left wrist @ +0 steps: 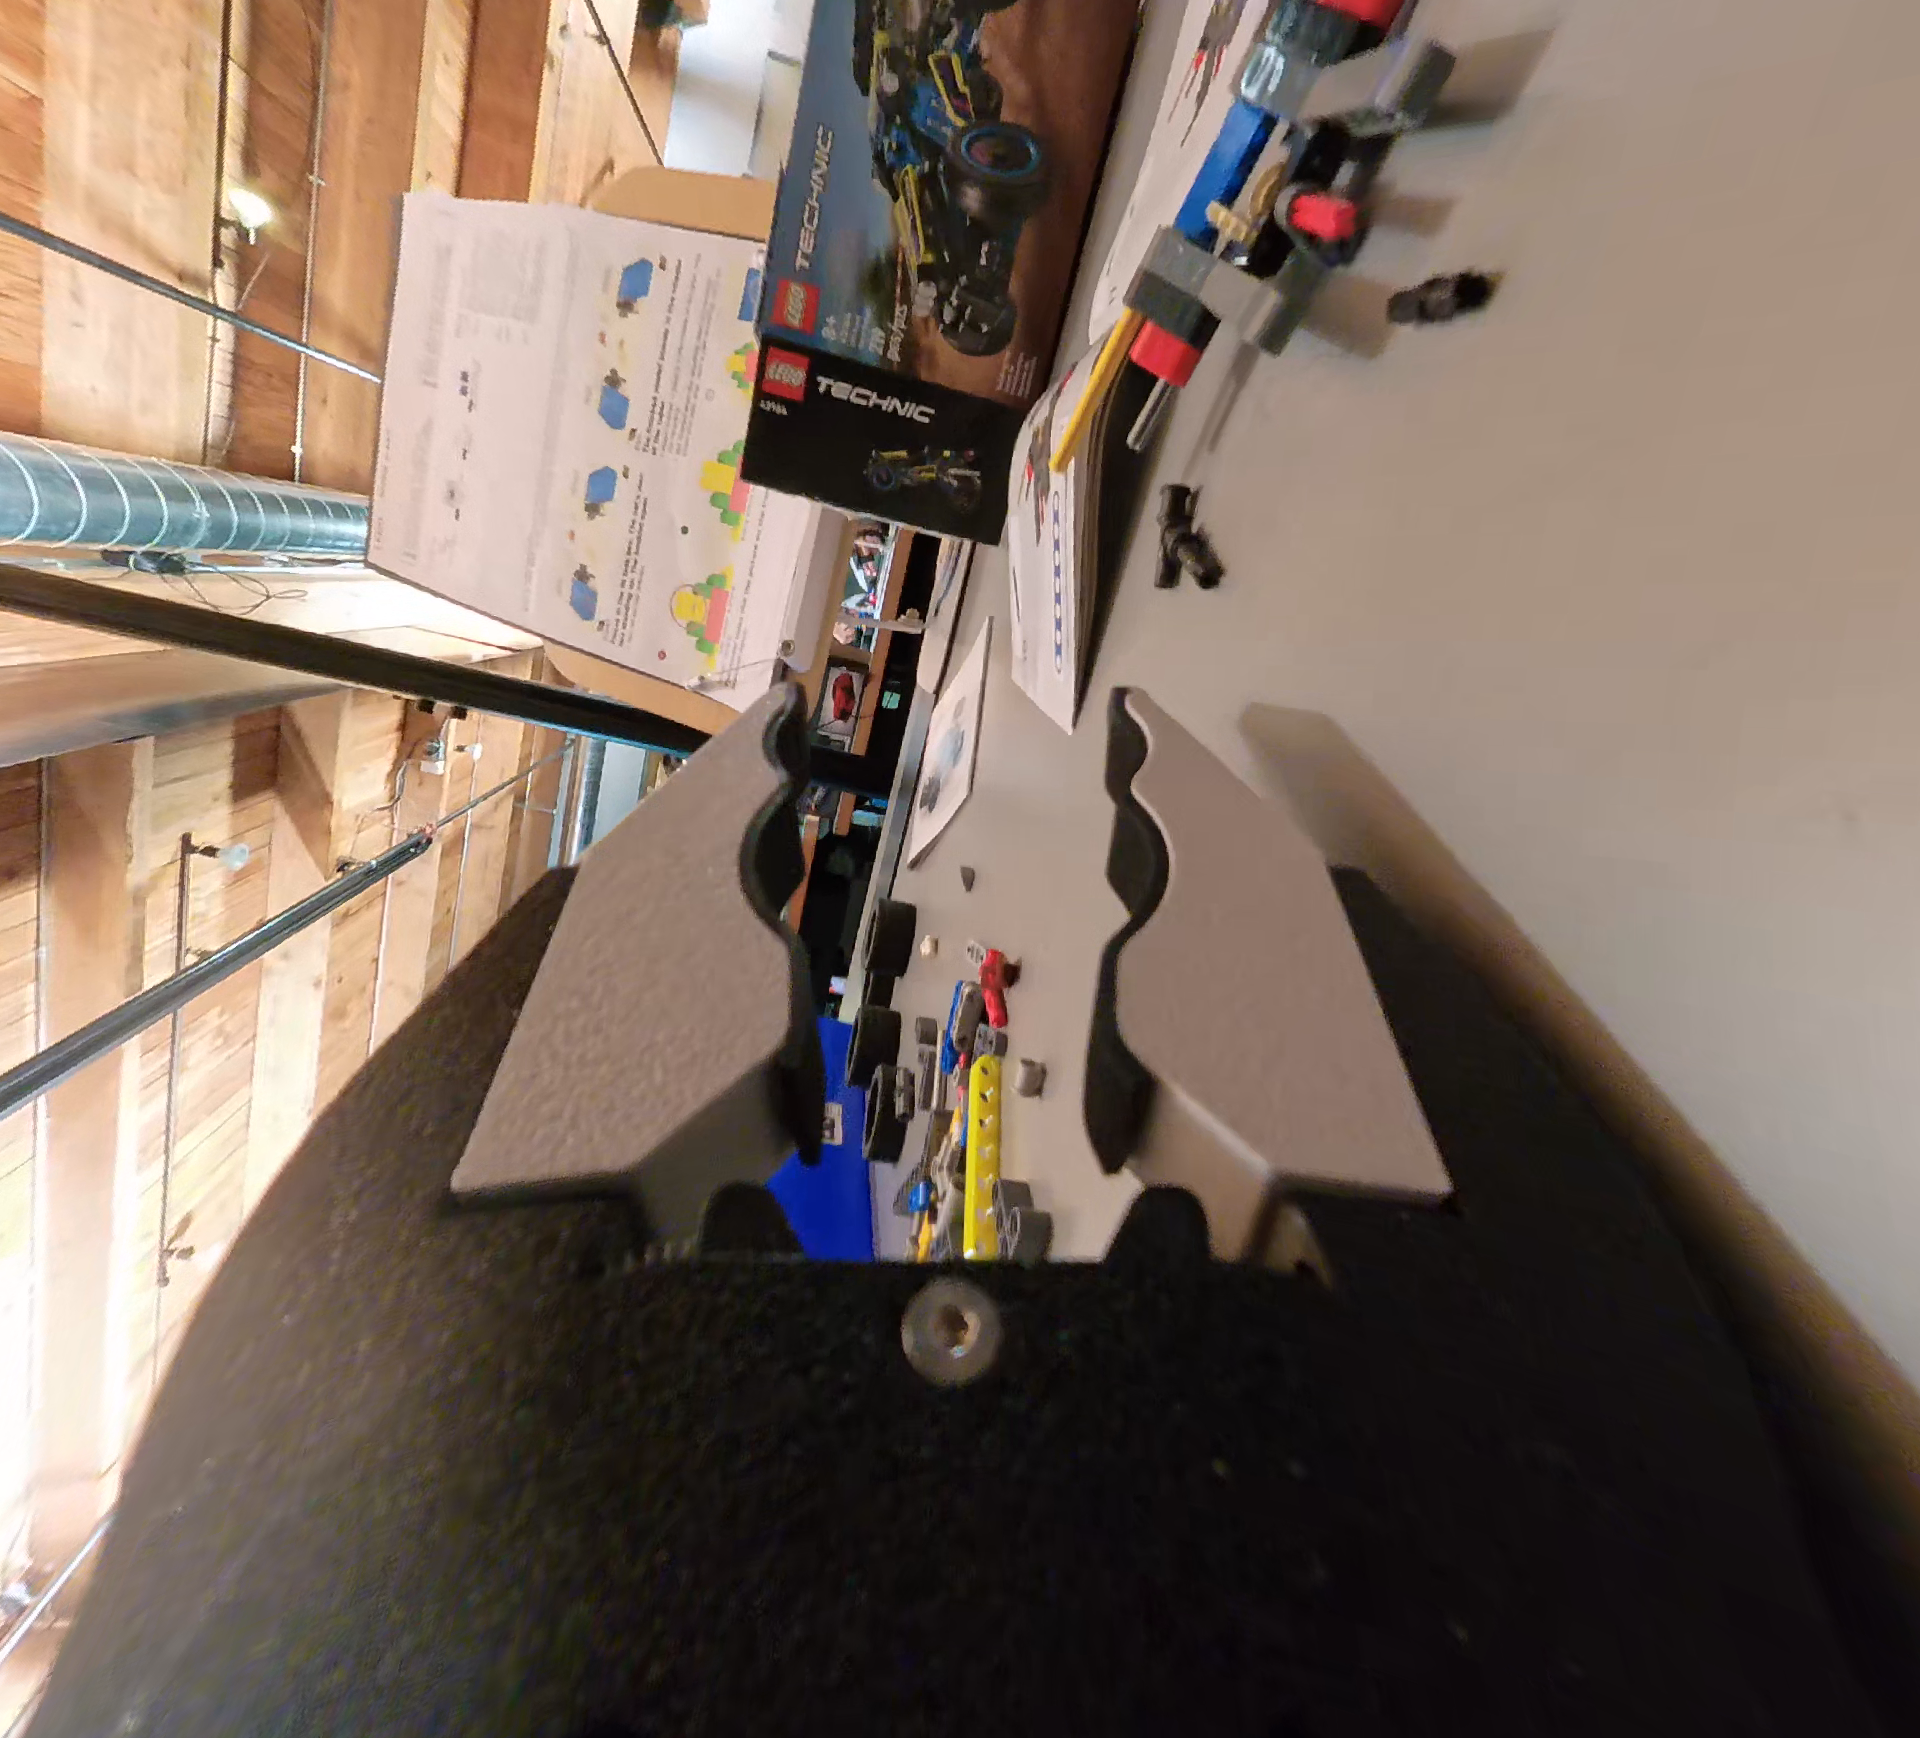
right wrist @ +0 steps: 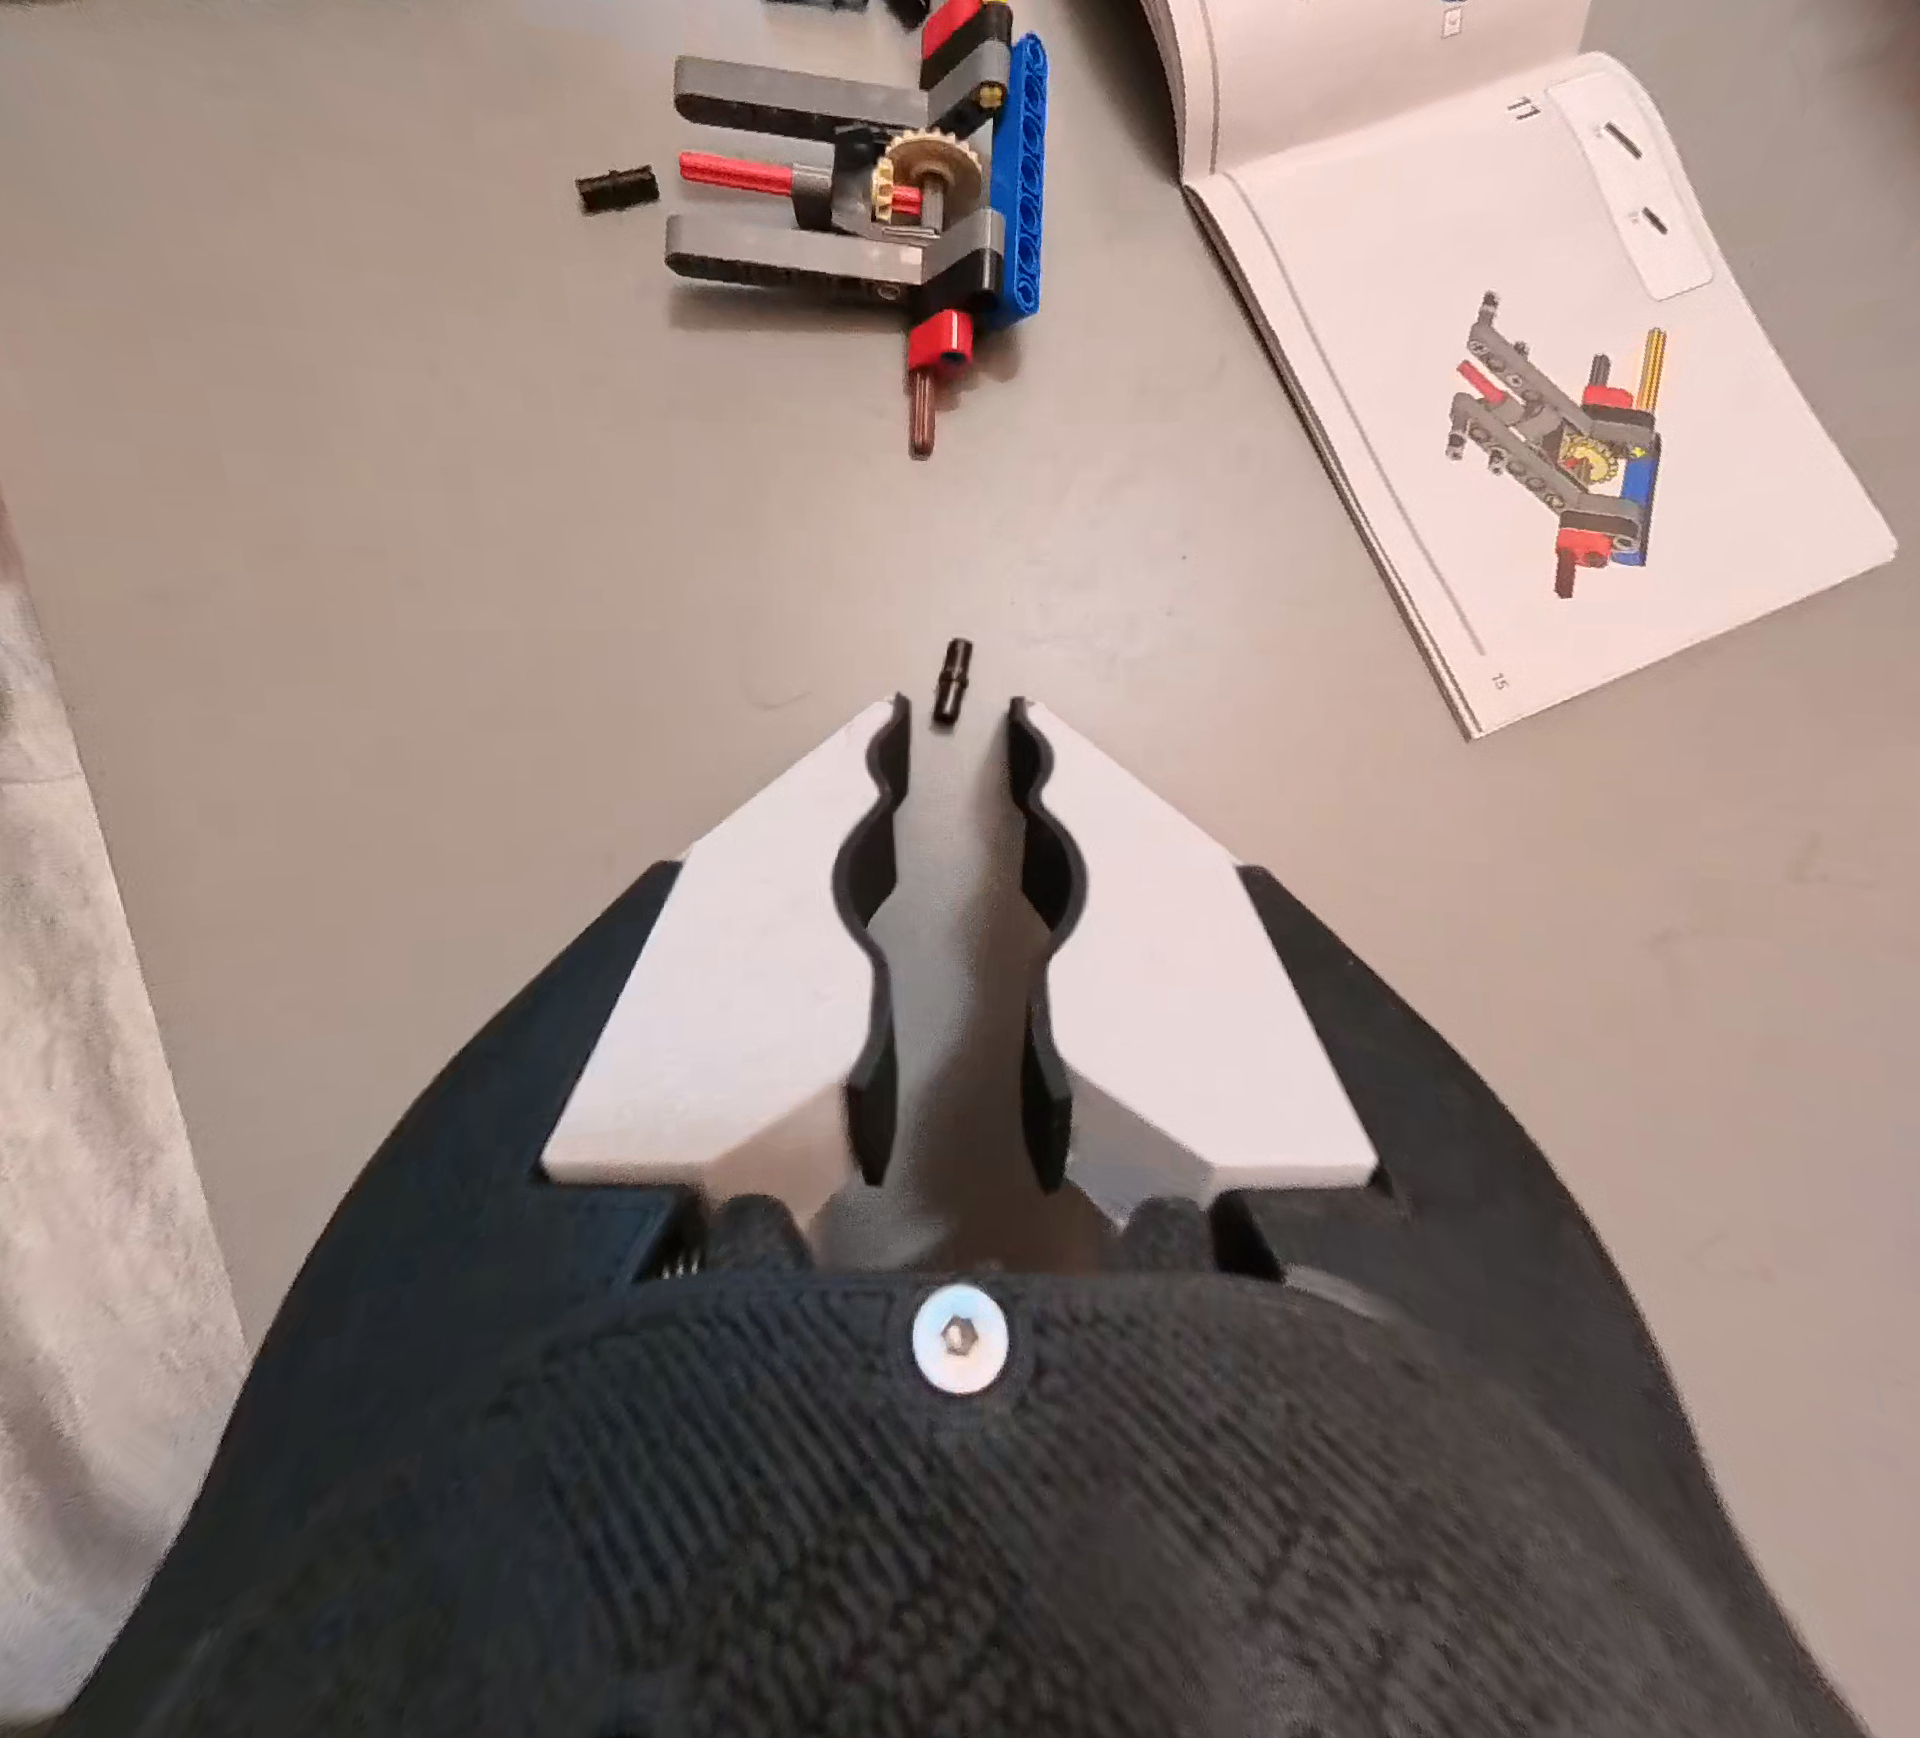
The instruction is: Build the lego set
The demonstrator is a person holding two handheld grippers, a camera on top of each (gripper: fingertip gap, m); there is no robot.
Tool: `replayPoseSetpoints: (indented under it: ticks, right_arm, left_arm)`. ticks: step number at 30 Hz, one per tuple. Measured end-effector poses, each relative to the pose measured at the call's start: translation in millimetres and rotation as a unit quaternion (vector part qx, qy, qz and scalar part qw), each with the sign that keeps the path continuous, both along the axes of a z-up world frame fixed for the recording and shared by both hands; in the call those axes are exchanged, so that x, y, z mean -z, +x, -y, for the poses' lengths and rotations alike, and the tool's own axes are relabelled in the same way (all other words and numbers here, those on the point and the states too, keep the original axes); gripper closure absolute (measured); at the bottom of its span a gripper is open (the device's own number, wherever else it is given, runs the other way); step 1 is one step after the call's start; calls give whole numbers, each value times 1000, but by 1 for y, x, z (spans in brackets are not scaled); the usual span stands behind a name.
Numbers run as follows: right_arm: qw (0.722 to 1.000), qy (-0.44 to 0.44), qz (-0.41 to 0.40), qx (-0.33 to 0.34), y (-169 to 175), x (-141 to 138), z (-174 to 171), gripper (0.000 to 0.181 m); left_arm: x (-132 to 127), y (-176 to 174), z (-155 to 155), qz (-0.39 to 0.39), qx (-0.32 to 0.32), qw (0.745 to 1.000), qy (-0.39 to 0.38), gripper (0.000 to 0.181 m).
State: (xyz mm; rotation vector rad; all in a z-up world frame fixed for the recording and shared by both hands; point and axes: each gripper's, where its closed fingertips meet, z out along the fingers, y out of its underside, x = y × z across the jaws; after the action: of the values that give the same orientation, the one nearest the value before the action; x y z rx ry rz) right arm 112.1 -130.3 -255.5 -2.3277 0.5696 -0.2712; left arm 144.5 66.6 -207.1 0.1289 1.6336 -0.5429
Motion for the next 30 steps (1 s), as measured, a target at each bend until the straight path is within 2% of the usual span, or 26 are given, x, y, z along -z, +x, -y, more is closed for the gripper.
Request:
replayPoseSetpoints:
  ticks: [1,4,7,9,11,17,20,23,26,28,29,30]
  right_arm:
    - [1000,13,2,-3,-2,0,-1,163]
    - [999,36,27,-15,-2,0,-1,164]
    - [999,35,33,8,5,0,2,165]
    - [999,35,31,0,3,0,1,178]
    - [999,30,39,4,5,1,0,178]
    - [999,37,26,7,6,1,-1,178]
    - [999,47,8,10,6,1,-1,178]
    - [999,47,9,10,6,1,-1,178]
    - [999,26,45,7,6,1,-1,179]
    - [997,10,76,5,6,0,-1,178]
    - [996,3,88,4,6,0,-1,178]
    - [996,1,93,4,6,0,-1,178]
  left_arm:
    - [-1,-1,2,1,4,1000,-4,127]
    - [-5,2,3,-8,3,1000,-29,128]
    - [-8,9,2,-30,-3,997,-67,128]
    - [-11,14,-2,-30,-19,996,-82,129]
    - [-9,17,-3,-39,-25,995,-86,129]
    - [-10,7,5,-49,28,994,-95,134]
    - [-5,3,13,-55,48,994,-77,135]
    - [-5,-8,24,-50,81,993,-65,146]
    - [-6,-30,44,-29,146,988,-35,148]
    - [-8,-45,62,1,198,980,25,147]
    - [-16,-42,65,18,189,981,37,153]
    - [-19,-38,68,0,175,984,43,158]
